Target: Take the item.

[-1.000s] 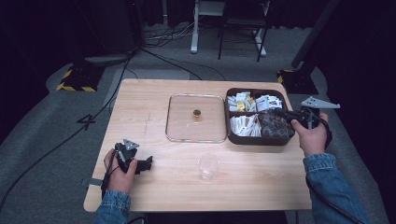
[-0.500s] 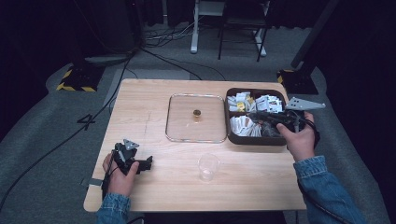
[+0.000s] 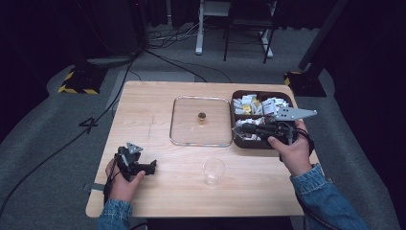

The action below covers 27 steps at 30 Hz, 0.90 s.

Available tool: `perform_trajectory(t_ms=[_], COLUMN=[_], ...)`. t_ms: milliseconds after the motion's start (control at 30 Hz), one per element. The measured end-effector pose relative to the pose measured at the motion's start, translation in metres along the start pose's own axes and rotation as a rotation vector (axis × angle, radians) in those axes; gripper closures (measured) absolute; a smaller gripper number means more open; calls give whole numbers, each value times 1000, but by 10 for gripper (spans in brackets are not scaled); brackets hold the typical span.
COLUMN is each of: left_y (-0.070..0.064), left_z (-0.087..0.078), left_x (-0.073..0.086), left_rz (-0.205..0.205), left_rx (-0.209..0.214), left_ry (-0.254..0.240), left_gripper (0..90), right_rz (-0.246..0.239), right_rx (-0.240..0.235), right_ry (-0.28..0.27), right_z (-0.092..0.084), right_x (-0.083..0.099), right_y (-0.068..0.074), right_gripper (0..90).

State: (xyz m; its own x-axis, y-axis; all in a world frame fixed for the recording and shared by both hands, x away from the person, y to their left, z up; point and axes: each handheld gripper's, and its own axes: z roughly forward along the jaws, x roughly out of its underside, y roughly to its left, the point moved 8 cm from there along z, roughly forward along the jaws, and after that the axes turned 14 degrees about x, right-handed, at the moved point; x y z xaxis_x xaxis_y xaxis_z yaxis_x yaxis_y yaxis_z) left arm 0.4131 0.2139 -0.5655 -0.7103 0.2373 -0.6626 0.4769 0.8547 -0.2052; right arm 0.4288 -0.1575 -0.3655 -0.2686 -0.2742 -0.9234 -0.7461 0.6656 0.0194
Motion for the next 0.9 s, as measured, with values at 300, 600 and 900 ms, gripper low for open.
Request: perform_trajectory(t_ms=[300,600,900], left_y=[1,1,1], left_z=[2,2,2], left_x=[-2,-3,-3], left_rz=[9,12,14], left_rx=[6,8,7], left_ry=[0,2,2], left_gripper=[0,0,1], right_rz=[-21,-46,-86], right_rx=[-64,-106,-150], right_ry=[35,53,96], right_z=[4,8,21], right_x=[3,8,19], right_y=[28,50,72], right_gripper=[883,880,875])
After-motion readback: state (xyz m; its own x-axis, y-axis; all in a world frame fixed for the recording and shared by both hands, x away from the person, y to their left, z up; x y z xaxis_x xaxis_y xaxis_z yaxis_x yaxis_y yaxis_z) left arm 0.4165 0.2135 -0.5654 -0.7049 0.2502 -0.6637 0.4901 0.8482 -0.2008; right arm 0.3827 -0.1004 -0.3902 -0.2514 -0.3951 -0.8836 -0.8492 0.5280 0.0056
